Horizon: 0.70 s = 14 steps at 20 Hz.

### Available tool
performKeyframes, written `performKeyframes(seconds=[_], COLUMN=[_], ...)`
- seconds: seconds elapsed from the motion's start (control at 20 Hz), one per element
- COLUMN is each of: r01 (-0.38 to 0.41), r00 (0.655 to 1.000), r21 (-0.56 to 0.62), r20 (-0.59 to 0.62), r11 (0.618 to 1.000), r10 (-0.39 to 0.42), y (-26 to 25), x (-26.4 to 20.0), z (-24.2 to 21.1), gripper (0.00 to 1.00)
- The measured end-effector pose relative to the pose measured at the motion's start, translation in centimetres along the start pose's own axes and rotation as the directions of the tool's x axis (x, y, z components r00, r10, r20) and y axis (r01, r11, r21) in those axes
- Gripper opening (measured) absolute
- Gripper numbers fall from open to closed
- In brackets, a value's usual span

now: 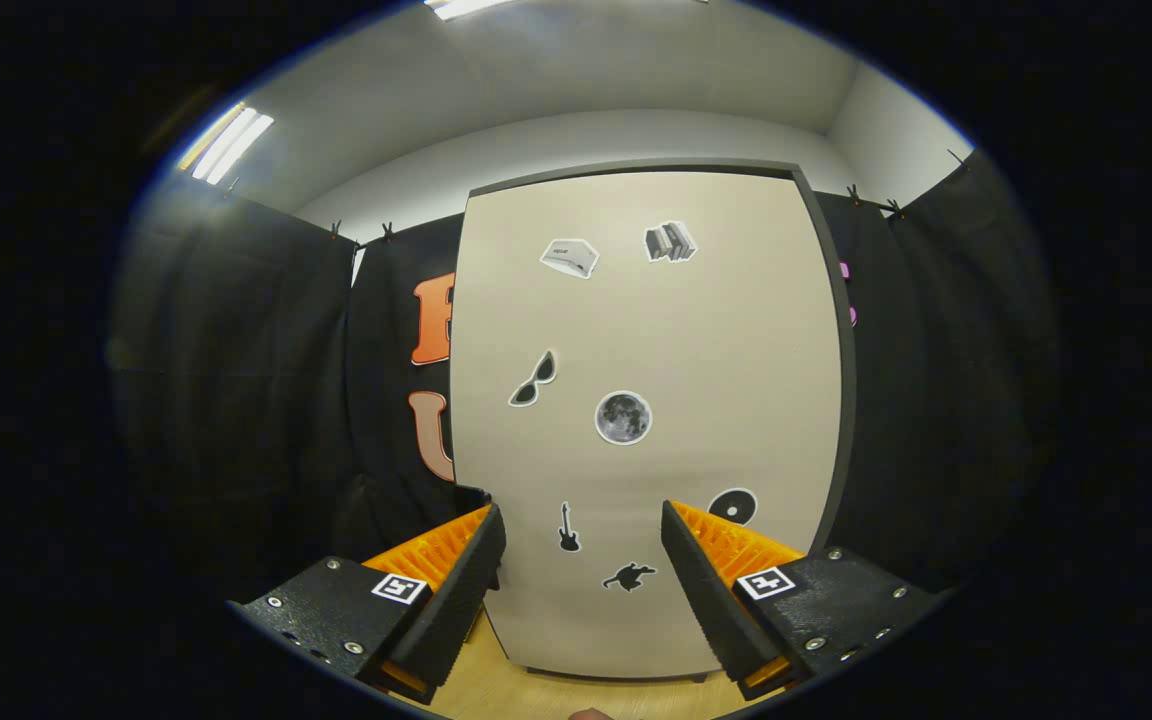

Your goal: Open the shoe cabinet door, grab the shoes and put them into the shoe cabinet, then close the shoe cabinet door.

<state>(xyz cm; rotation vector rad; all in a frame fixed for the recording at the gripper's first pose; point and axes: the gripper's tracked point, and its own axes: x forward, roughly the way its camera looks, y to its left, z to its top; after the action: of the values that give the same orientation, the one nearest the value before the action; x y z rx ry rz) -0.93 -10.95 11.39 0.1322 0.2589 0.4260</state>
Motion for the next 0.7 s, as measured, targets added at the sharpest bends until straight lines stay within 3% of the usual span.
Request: performKeyframes(seconds=[0.4,0.7], r01=[0.144,0.208], r00=[0.987,0.974], r21=[-0.018,-0.003], r20=[0.071,0.097], r11=[0.989,0.978], r10=[-0.143,-0.207], y=[-5.7,-8.1], x=[-6.8,-9.4], z=[2.4,3.0], gripper=[0.97,0.97])
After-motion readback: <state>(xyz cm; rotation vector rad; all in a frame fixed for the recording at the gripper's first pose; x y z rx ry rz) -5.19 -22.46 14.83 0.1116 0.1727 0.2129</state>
